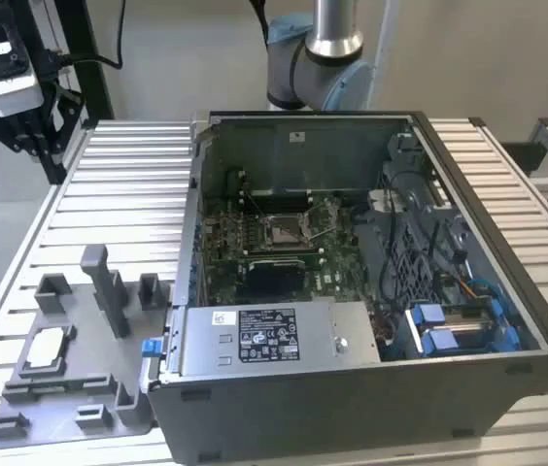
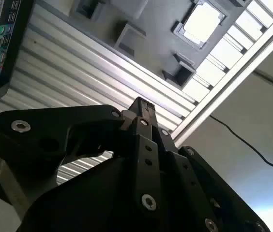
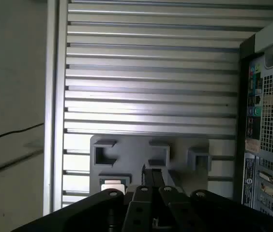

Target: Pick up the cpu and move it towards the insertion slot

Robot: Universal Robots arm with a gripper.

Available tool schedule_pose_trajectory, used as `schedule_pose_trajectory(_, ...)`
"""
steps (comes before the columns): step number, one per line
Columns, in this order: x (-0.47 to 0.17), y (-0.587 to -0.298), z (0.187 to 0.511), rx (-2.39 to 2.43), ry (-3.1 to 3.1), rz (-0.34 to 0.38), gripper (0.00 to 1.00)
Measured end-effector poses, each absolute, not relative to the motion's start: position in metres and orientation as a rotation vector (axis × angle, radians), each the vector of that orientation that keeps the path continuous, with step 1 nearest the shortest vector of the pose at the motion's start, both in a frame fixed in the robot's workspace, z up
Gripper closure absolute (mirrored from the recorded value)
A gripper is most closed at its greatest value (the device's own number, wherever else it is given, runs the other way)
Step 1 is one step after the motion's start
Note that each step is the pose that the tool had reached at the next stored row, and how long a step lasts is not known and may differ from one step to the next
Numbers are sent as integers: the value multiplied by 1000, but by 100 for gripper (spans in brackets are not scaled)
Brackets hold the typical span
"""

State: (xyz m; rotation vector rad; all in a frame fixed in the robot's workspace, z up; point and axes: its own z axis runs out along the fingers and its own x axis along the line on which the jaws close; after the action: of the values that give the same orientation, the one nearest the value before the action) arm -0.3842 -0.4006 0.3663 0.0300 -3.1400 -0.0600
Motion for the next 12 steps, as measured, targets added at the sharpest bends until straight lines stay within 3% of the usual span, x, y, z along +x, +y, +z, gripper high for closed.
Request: schedule_pose_trajectory(12,-384,-401,366,30,-3140,-60,100)
